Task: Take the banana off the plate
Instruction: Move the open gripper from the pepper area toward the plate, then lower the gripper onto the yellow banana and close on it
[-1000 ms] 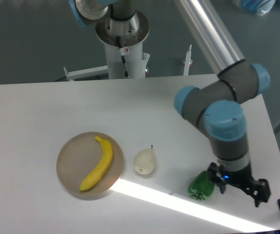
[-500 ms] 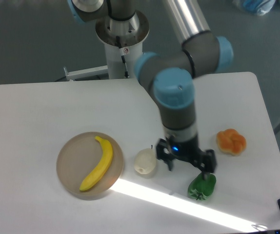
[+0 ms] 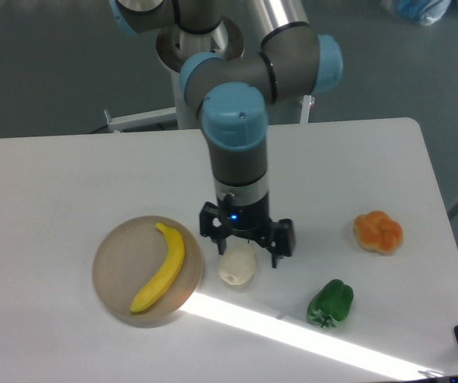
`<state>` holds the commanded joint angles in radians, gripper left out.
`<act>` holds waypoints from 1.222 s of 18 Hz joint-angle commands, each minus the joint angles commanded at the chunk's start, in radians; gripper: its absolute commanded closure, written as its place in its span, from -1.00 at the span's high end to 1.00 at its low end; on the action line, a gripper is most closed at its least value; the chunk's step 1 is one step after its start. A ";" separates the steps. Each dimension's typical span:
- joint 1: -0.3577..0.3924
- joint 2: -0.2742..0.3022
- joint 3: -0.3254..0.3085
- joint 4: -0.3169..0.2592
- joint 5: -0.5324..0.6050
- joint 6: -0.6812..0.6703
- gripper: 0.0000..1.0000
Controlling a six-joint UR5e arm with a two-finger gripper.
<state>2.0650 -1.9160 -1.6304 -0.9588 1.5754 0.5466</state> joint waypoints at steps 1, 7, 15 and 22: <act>-0.012 0.000 -0.012 0.002 0.000 -0.025 1.00; -0.078 -0.026 -0.084 0.054 0.000 -0.108 1.00; -0.114 -0.100 -0.123 0.138 0.005 -0.137 1.00; -0.143 -0.167 -0.118 0.221 0.014 -0.134 1.00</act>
<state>1.9221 -2.0831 -1.7487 -0.7379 1.5892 0.4126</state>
